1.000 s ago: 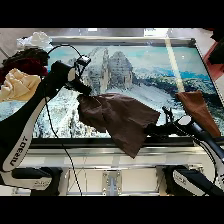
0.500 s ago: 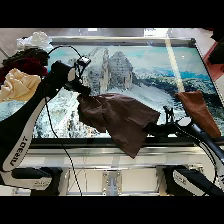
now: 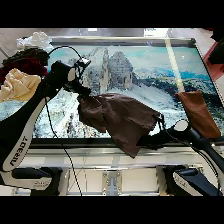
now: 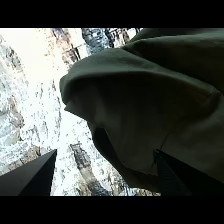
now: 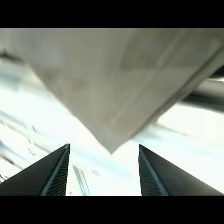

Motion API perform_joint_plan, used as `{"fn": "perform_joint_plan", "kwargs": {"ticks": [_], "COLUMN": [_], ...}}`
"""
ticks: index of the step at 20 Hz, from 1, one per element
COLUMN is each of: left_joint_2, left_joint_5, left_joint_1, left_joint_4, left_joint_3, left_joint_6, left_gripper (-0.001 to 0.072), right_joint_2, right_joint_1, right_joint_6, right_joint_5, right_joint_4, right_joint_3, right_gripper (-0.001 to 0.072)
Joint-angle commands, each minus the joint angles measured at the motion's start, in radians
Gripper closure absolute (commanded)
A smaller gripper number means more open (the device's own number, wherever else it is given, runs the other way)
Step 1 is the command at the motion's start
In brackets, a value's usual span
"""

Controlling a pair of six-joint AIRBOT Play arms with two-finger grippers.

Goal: Fold the shirts.

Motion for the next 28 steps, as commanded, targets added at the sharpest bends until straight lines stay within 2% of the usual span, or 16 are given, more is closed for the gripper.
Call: {"fn": "perform_joint_plan", "kwargs": {"ticks": [1, 4, 9, 11, 14, 15, 17, 20, 22, 24, 26, 28], "left_joint_2": [-0.001, 0.000, -0.001, -0.001, 0.000, -0.001, -0.001, -0.001, 0.000, 0.003, 0.004, 0.004], "left_joint_5": [-0.009, -0.011, -0.011, -0.012, -0.014, -0.014, -0.014, -0.013, 0.006, 0.064, 0.109, 0.140], "left_joint_1": [0.000, 0.000, 0.000, 0.000, 0.000, 0.000, 0.000, 0.000, 0.000, 0.000, 0.000, 0.000], "left_joint_4": [-0.014, -0.036, -0.036, -0.037, -0.037, -0.037, -0.036, -0.027, -0.015, -0.018, -0.053, -0.139], "left_joint_3": [0.000, 0.000, 0.000, 0.000, 0.000, 0.000, 0.000, 0.000, 0.000, 0.000, -0.002, -0.027], "left_joint_6": [0.000, 0.003, 0.012, 0.019, 0.027, 0.027, 0.027, 0.047, 0.053, 0.049, -0.011, -0.071], "left_gripper": [0.0006, 0.0006, 0.0006, 0.0006, 0.0006, 0.0007, 0.0006, 0.0007, 0.0007, 0.0008, 0.0008, 0.0011], "right_joint_2": [0.031, 0.031, 0.031, 0.031, 0.031, 0.031, 0.031, 0.032, 0.041, 0.069, 0.109, 0.121], "right_joint_1": [0.170, 0.301, 0.436, 0.453, 0.454, 0.454, 0.451, 0.449, 0.448, 0.417, 0.325, 0.197], "right_joint_6": [0.134, 0.161, 0.287, 0.315, 0.409, 0.423, 0.418, 0.415, 0.418, 0.477, 0.506, 0.480], "right_joint_5": [-0.051, -0.183, -0.391, -0.394, -0.376, -0.398, -0.465, -0.523, -0.488, -0.409, -0.322, -0.282], "right_joint_4": [0.013, 0.121, 0.125, 0.105, -0.022, -0.044, -0.047, -0.051, -0.169, -0.387, -0.627, -0.752], "right_joint_3": [-0.075, -0.112, -0.127, -0.133, -0.137, -0.137, -0.137, -0.110, -0.045, 0.061, 0.181, 0.280], "right_gripper": [0.0230, 0.0230, 0.0231, 0.0231, 0.0234, 0.0325, 0.0688, 0.0683, 0.0684, 0.0684, 0.0685, 0.0685]}}
